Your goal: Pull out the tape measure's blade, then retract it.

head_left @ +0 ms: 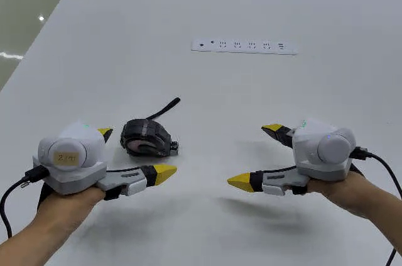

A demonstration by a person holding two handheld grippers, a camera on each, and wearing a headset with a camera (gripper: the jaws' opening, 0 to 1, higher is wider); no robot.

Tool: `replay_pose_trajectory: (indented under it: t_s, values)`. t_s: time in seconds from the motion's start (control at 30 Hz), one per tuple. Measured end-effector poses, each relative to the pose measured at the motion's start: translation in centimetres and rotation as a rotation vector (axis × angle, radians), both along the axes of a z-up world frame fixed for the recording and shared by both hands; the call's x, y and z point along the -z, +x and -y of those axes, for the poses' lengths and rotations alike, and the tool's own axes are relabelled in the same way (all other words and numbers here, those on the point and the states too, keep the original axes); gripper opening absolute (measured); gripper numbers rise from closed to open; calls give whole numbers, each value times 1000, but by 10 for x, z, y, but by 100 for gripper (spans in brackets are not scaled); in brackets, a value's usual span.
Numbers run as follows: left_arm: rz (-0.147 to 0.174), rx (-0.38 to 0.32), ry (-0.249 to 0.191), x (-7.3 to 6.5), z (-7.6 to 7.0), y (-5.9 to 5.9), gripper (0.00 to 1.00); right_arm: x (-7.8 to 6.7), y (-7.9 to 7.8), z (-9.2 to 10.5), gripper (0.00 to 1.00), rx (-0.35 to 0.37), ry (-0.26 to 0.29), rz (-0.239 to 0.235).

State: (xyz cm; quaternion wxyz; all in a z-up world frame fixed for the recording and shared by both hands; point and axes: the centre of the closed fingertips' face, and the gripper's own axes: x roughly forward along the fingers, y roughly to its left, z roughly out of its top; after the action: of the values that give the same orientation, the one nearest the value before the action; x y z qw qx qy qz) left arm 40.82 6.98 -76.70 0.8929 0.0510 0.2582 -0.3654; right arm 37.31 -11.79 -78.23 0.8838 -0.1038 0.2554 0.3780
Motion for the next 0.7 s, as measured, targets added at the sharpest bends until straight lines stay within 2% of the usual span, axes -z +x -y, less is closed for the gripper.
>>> replay_pose_trajectory:
  t_s: [0.17,0.37,0.43,0.6,0.7]
  values:
    - [15,30,3,-3,0,-10,100,-7,-11,11,91,27,1,19]
    - [38,65,13,-9,0,-20,100,-11,-28,24,95,60,0,20]
    - [41,66,-12,-12,1,-22,100,-13,-34,29,97,81,16,14]
    - [43,69,-32,-15,-2,-30,100,-12,-47,39,100,134,42,5]
    - [45,70,-50,-17,-3,-34,100,-13,-54,41,100,138,45,12]
